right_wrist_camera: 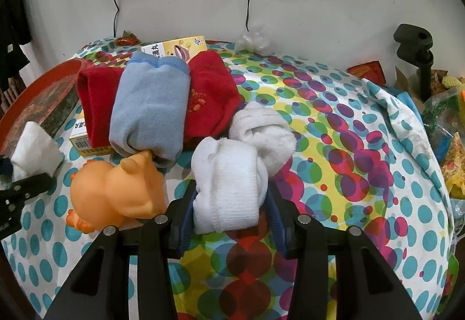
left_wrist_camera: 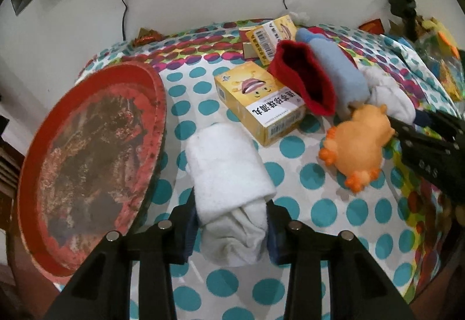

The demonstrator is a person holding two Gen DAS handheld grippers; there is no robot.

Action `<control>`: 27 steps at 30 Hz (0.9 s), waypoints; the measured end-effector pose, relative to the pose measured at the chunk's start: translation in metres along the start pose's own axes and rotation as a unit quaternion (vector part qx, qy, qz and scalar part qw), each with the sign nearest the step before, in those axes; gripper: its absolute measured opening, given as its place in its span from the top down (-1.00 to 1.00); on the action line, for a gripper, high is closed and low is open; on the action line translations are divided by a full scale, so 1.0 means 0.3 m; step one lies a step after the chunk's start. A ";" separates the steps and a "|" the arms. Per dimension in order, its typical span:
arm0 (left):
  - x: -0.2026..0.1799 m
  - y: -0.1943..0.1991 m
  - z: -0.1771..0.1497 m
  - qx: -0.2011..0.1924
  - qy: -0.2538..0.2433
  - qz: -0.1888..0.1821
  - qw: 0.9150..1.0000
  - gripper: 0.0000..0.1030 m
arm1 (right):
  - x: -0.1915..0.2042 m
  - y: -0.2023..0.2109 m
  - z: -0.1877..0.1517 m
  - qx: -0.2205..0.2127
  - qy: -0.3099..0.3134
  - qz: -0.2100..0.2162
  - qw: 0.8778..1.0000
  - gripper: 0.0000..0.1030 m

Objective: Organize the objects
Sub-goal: 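Grasp the rolled white towel-like sock with the left gripper, then carry the white sock onto the red tray and open the left gripper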

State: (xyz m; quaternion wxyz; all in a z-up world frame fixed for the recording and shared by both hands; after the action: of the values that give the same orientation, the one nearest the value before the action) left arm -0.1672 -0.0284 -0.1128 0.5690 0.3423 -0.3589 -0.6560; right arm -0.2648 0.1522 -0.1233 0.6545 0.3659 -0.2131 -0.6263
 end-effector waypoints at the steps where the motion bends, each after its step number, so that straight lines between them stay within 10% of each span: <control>1: -0.006 0.009 -0.002 0.000 -0.007 0.000 1.000 0.26 | 0.002 0.000 -0.001 0.001 0.000 0.000 1.000 0.18; 15: 0.021 0.181 -0.013 -0.024 -0.054 0.005 0.998 0.26 | -0.007 -0.001 0.001 0.001 0.000 -0.006 1.000 0.18; 27: 0.351 0.246 0.016 -0.029 0.006 0.065 0.997 0.26 | -0.006 0.001 0.002 0.003 0.001 -0.010 1.000 0.18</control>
State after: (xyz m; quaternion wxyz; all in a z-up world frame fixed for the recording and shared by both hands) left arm -0.1468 -0.1395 -0.0513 0.6219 0.3055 -0.3578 -0.6261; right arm -0.2654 0.1538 -0.1223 0.6473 0.3703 -0.2106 -0.6321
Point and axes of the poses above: each gripper's, at about its wrist camera, not at the fingertips, and y roughly against the way its jaws point, x to its left, z to its top, the point moved 8 cm from there along -y, roughly the way its jaws point, and after that the axes turned 11 degrees about -z, right-handed, at the moved point
